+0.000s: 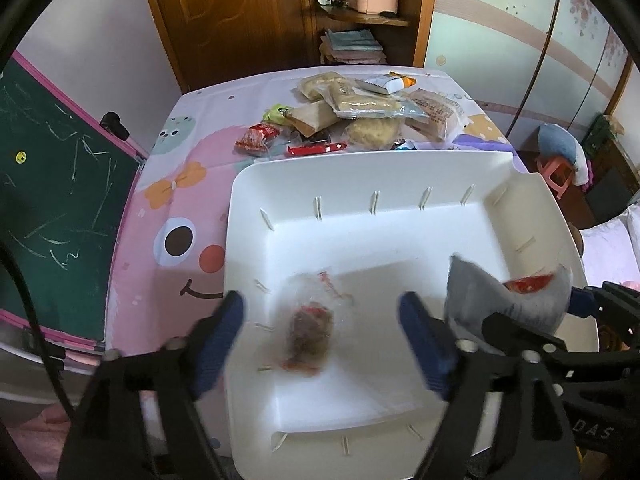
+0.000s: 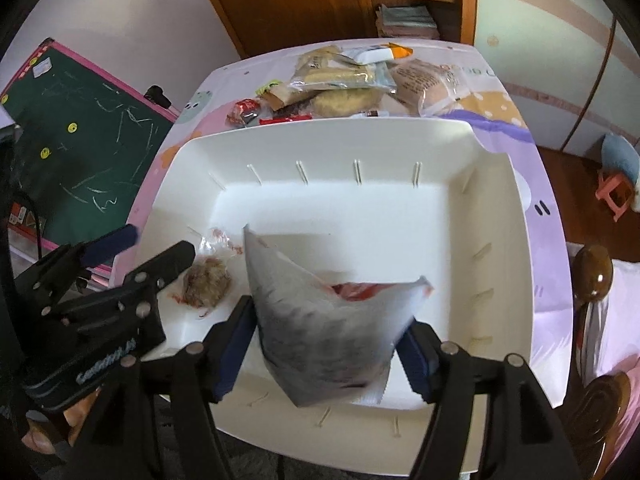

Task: Organize snacks
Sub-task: 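Open both tools to drop the red bag and white bag into the tray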

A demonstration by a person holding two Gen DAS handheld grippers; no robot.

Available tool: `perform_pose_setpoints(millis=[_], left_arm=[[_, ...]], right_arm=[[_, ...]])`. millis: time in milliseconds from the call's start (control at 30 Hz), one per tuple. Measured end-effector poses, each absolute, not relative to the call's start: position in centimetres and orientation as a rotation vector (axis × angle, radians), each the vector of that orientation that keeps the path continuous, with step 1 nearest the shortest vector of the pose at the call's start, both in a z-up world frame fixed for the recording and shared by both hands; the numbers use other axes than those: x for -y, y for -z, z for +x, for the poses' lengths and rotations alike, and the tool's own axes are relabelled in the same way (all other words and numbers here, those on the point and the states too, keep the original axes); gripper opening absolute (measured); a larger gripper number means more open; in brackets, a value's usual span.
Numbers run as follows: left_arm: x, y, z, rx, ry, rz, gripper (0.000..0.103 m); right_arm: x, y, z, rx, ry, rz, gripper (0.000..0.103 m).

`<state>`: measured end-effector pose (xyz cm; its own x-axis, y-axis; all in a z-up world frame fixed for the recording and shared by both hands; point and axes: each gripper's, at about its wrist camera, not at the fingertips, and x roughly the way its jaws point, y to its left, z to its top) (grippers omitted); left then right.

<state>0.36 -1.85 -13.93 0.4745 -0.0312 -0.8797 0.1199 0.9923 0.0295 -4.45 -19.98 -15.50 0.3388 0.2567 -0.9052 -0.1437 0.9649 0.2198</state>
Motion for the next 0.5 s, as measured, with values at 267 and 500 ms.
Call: perform_pose_setpoints(millis=[267, 500], left_arm=[[1.66, 13.99, 0.5, -1.082, 0.099, 0.069, 0.086], [1.37, 13.75, 0.4, -1.059, 0.106, 0.058, 0.086]], right_arm=[[20.49, 15.58, -4.18, -1.203, -0.227, 0.126, 0.068], [20.53, 15.42, -4.13, -1.198, -0.22, 0.131, 0.068]])
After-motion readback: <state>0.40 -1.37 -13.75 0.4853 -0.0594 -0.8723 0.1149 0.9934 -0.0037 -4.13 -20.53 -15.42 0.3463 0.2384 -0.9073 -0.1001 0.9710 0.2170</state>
